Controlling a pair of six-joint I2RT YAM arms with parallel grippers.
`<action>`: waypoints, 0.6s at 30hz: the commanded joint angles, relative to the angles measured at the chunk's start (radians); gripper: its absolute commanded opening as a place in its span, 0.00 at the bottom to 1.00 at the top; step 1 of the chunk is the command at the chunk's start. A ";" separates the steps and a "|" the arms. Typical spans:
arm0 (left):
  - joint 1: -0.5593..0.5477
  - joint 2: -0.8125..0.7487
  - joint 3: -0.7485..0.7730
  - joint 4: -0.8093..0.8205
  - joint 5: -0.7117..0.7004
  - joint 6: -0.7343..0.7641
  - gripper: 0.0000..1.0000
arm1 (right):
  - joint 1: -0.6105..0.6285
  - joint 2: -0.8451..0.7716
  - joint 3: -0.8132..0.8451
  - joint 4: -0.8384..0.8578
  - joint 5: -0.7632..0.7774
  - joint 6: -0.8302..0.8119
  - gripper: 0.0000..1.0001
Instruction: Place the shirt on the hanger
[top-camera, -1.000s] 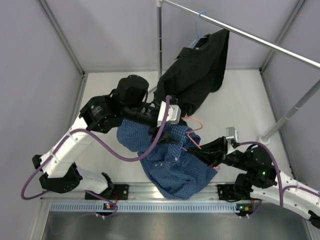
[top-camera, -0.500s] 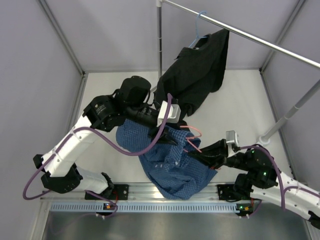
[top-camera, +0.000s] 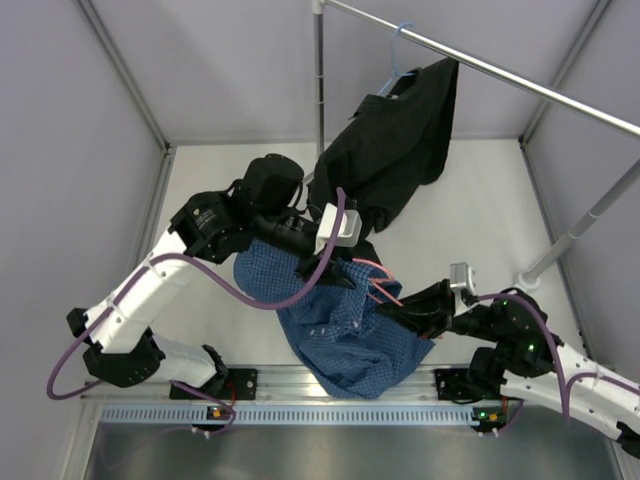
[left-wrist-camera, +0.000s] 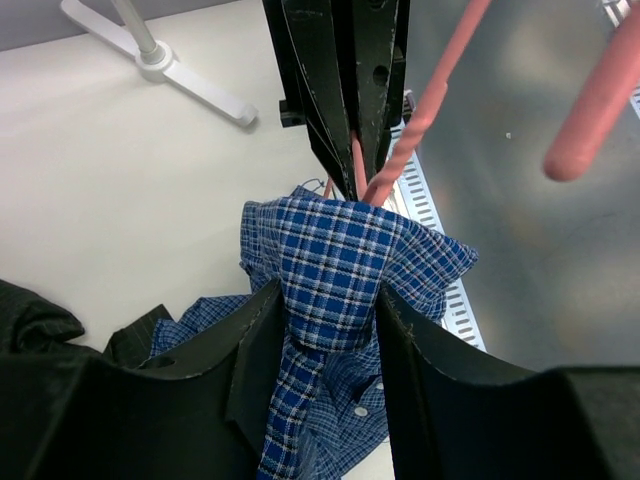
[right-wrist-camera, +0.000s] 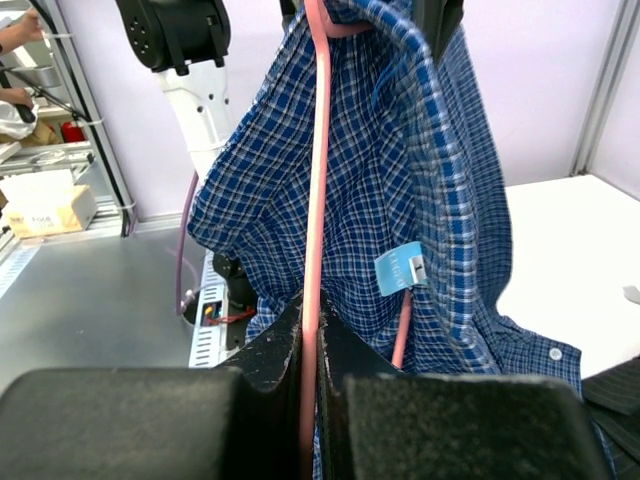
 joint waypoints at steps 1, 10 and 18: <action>-0.002 -0.025 -0.040 0.003 0.037 0.039 0.00 | 0.017 -0.054 0.066 0.045 0.003 -0.035 0.00; -0.002 -0.002 0.016 0.032 0.006 0.027 0.96 | 0.017 -0.018 0.118 -0.038 0.008 -0.023 0.00; -0.002 -0.034 0.018 0.104 -0.044 0.013 0.98 | 0.017 -0.036 0.097 -0.019 0.011 -0.006 0.00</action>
